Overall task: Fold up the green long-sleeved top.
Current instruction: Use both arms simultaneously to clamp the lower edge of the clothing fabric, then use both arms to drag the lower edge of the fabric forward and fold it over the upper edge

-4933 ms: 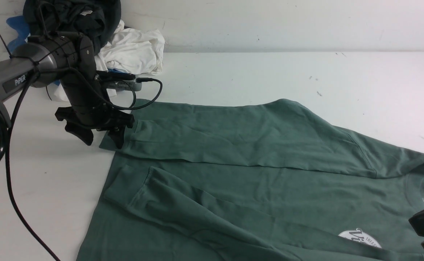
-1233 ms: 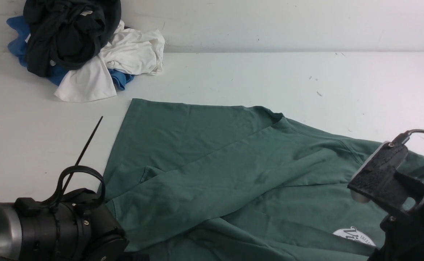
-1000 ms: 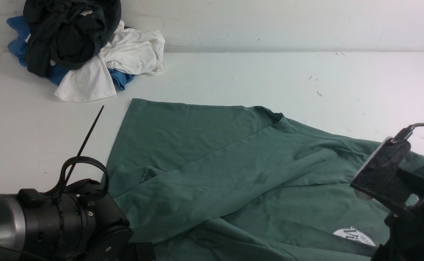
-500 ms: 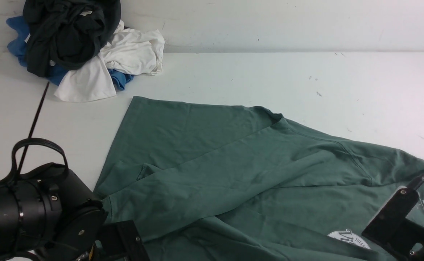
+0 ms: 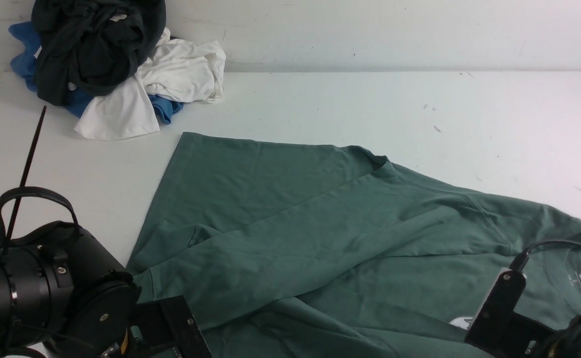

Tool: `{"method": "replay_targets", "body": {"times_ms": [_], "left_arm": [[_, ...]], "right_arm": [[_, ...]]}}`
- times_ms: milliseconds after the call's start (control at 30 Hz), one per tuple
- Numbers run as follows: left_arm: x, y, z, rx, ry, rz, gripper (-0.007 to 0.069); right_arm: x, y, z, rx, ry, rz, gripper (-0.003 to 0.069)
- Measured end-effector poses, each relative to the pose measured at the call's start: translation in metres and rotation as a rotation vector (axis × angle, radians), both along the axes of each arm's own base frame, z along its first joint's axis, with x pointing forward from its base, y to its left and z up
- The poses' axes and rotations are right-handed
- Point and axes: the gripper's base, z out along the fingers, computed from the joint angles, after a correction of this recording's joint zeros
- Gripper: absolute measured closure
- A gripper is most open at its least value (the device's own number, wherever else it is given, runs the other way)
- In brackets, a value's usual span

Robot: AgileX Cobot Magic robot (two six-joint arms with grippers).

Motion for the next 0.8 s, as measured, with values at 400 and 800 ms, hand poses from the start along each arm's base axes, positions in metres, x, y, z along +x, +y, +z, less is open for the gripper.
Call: {"method": "replay_targets", "body": {"times_ms": [400,800], "left_arm": [[-0.002,0.002,0.010,0.002,-0.022,0.026,0.0622],[0.032,0.004,0.085,-0.016,-0.269,0.041,0.0614]], "right_arm": [[0.006,0.000,0.027,-0.037,-0.013,0.003,0.0645],[0.043,-0.005,0.123,0.053,-0.096,-0.007,0.0647]]}}
